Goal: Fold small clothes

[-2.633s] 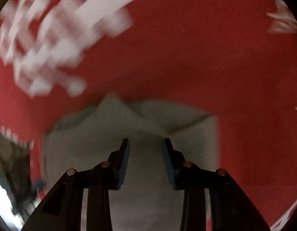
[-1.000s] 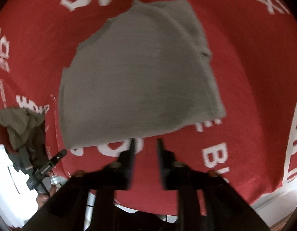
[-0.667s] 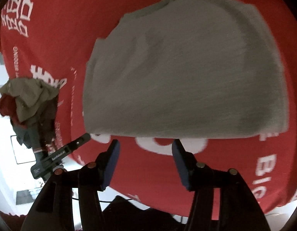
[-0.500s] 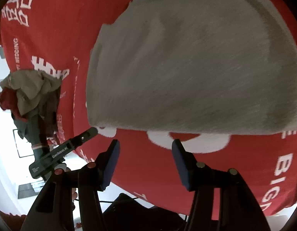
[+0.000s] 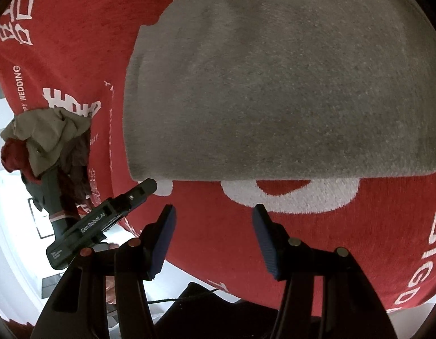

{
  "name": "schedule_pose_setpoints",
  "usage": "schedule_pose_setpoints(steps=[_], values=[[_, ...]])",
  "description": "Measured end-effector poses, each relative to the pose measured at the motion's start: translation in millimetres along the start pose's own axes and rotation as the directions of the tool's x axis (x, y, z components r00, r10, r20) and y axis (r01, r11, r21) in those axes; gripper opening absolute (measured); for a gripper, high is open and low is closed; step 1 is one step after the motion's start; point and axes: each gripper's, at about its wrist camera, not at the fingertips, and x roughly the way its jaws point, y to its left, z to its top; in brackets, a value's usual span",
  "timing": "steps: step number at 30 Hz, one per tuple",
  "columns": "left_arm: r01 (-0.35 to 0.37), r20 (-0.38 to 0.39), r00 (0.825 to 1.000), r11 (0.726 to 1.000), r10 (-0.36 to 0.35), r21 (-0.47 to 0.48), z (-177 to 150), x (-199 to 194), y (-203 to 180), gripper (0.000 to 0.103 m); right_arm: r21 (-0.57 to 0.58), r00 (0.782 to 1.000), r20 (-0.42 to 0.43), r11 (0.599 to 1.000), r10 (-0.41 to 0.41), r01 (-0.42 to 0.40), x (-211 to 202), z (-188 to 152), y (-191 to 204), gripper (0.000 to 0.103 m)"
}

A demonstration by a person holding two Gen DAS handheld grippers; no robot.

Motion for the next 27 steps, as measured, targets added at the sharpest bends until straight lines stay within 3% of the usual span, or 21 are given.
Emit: schedule_pose_setpoints(steps=[2, 5, 23, 27], values=[[-0.002, 0.007, 1.000, 1.000, 0.002, -0.006, -0.7, 0.5, -1.1, 0.077, 0.001, 1.000, 0.001, 1.000, 0.002, -0.002, 0.1, 0.2, 0.2, 0.060], [-0.011, 0.006, 1.000, 1.000, 0.011, -0.010, -1.3, 0.6, -4.2, 0.095, -0.001, 1.000, 0.002, 1.000, 0.006, -0.006, -0.2, 0.8, 0.0, 0.060], [-0.041, -0.009, 0.999, 0.999, 0.041, -0.009, 6.5, 12.1, -25.9, 0.095, 0.002, 0.999, 0.030, 1.000, 0.020, -0.020, -6.2, -1.1, -5.6, 0.060], [0.026, -0.011, 1.000, 1.000, -0.026, 0.001, 12.4, 14.1, -27.0, 0.095, -0.010, 0.999, 0.032, 1.000, 0.030, -0.030, -6.1, 0.7, -4.4, 0.060]])
